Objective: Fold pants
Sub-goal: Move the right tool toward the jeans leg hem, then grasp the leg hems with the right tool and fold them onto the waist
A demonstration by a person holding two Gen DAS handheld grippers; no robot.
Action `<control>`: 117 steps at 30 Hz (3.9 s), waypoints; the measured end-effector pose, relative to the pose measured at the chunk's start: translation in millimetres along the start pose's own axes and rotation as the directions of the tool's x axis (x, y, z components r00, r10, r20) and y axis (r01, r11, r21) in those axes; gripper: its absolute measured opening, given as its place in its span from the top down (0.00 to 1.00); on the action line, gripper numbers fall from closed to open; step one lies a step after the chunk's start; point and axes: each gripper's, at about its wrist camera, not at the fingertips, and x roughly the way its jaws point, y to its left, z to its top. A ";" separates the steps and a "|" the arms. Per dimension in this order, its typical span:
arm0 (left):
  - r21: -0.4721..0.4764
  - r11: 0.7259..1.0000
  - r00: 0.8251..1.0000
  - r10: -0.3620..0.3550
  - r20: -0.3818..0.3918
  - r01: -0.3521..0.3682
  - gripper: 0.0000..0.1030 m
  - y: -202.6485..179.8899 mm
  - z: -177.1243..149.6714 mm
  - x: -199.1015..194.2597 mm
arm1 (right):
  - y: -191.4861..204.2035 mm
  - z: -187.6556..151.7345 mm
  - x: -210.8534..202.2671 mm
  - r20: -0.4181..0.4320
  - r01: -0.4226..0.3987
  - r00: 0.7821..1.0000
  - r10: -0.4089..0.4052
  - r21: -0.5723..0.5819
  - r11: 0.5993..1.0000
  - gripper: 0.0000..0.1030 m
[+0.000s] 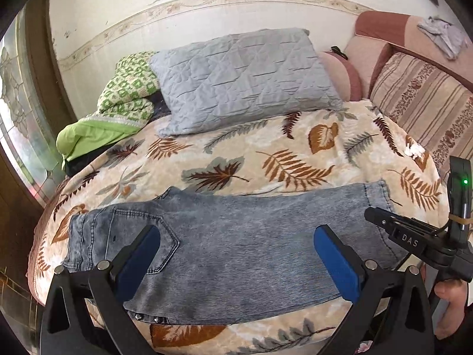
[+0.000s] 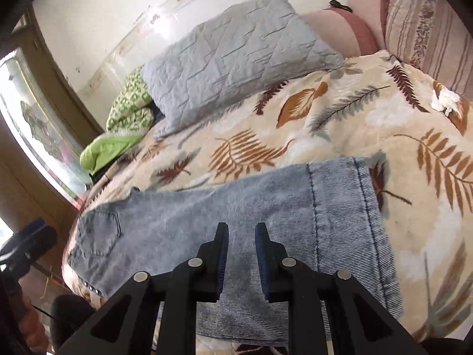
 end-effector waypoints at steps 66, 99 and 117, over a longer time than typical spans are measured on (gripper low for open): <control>0.140 0.989 0.941 0.010 -0.337 0.039 0.00 -52.2 -67.6 120.3 | -152.3 -61.4 -13.1 -0.072 -0.170 0.949 0.307 0.705 0.689 0.45; -0.244 0.966 0.960 0.008 -0.280 -0.080 0.00 138.9 -60.1 93.6 | 69.2 -4.9 34.4 -0.111 -0.280 0.944 0.311 0.229 0.932 0.79; -0.235 0.971 0.977 0.004 -0.214 -0.055 0.00 139.8 -56.2 76.3 | 102.6 -19.5 49.6 -0.173 -0.361 0.903 0.393 0.188 0.913 0.43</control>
